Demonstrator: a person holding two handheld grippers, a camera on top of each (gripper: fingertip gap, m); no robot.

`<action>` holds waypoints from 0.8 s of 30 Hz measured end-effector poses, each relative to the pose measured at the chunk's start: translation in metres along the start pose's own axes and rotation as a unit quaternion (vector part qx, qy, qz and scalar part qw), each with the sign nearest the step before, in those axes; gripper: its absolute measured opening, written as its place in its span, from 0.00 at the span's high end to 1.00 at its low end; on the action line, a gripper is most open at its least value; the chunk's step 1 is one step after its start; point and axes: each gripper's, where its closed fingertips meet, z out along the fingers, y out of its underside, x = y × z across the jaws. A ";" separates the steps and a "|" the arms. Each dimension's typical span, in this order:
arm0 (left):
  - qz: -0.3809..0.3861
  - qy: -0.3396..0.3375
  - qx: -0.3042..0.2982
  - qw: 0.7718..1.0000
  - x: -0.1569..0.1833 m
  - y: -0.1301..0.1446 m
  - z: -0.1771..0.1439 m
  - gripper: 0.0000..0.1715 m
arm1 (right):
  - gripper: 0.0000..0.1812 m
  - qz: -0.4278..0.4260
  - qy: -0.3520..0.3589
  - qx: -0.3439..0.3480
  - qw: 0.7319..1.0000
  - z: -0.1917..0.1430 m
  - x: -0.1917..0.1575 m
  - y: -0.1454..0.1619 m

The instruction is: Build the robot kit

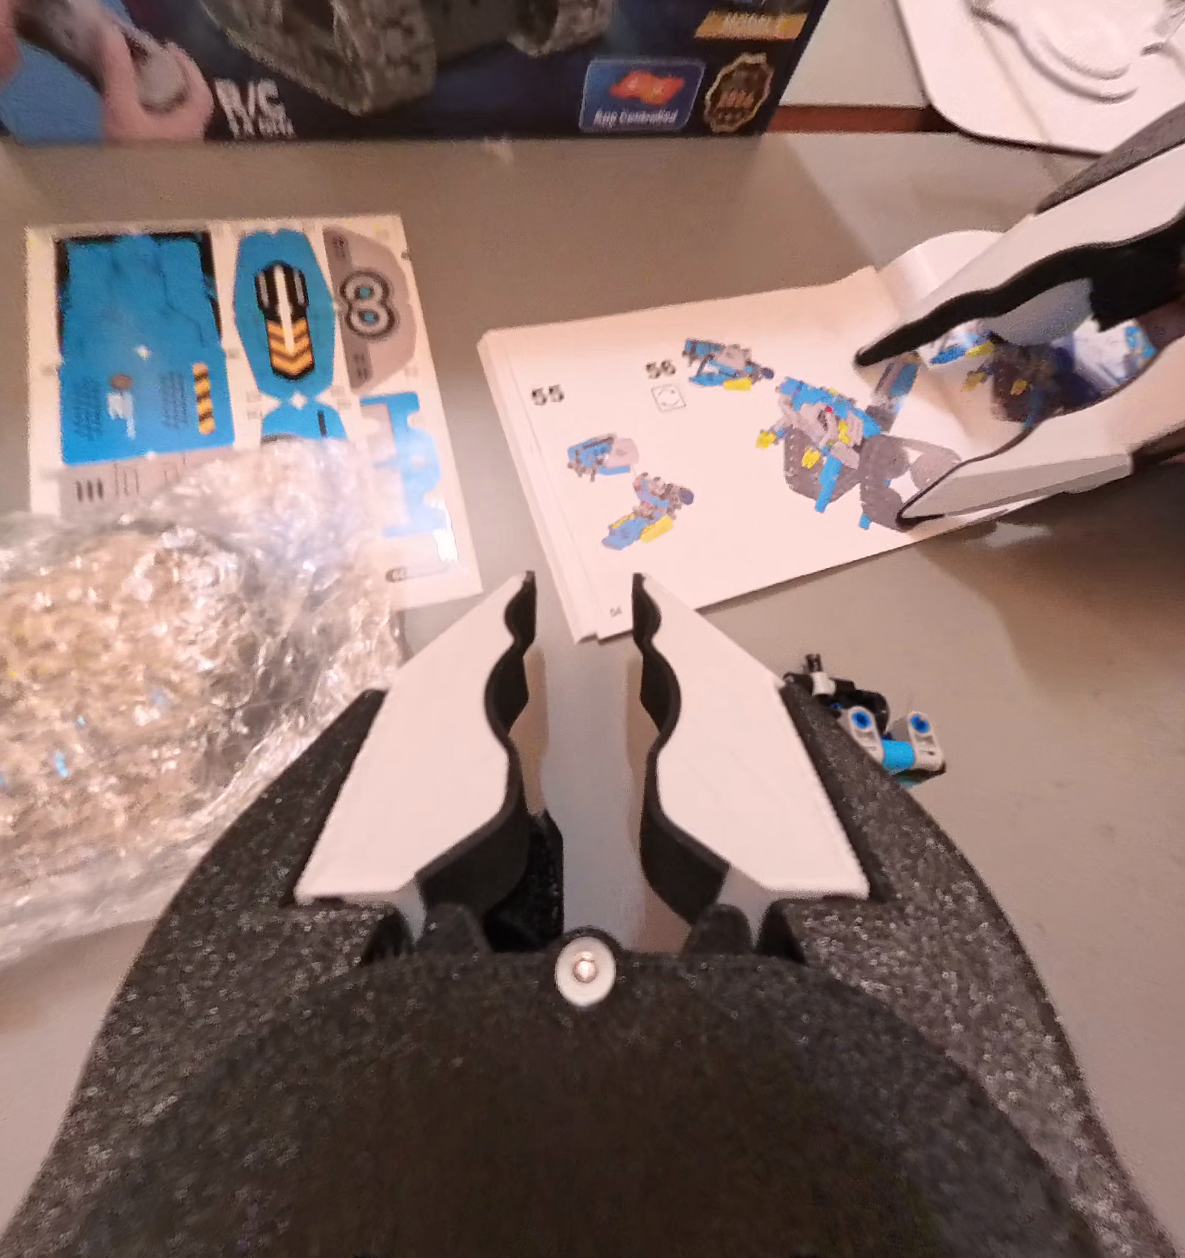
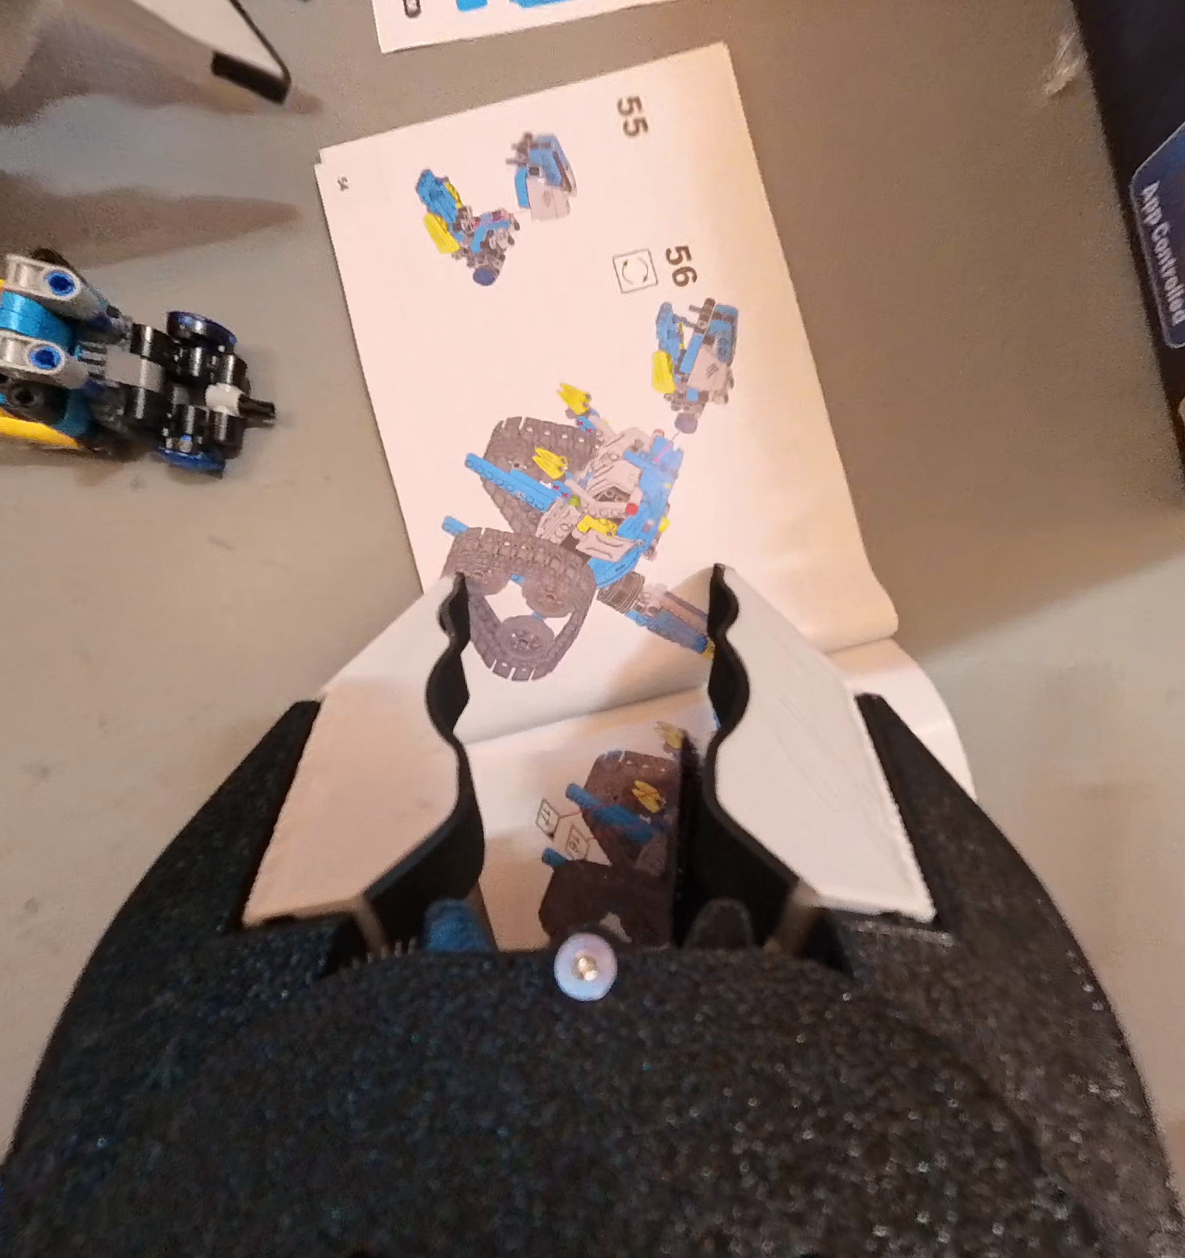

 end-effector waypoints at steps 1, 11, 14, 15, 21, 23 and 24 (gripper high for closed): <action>0.017 0.000 0.010 1.000 0.004 -0.004 0.000 0.84 | 0.61 0.001 0.000 -0.002 1.000 0.000 0.000 0.000; 0.063 0.008 -0.052 0.997 0.015 0.019 0.025 0.98 | 0.61 0.008 0.002 0.010 1.000 0.001 0.000 0.000; 0.066 0.005 -0.054 0.996 0.013 0.020 0.024 0.99 | 0.61 0.013 0.003 0.022 1.000 0.000 0.000 0.000; 0.073 0.003 -0.053 0.996 0.013 0.020 0.023 1.00 | 0.61 0.013 0.005 0.021 1.000 0.000 0.000 0.000; 0.106 -0.056 -0.005 0.993 -0.007 0.009 -0.006 0.88 | 0.71 0.024 -0.022 0.146 0.989 -0.064 -0.015 -0.036; 0.096 -0.065 0.015 0.993 -0.012 0.011 -0.026 0.87 | 0.65 0.037 -0.038 0.166 0.985 -0.096 -0.023 -0.029; 0.090 -0.056 0.023 0.994 -0.009 0.015 -0.035 0.86 | 0.63 0.041 -0.041 0.153 0.987 -0.107 -0.027 -0.017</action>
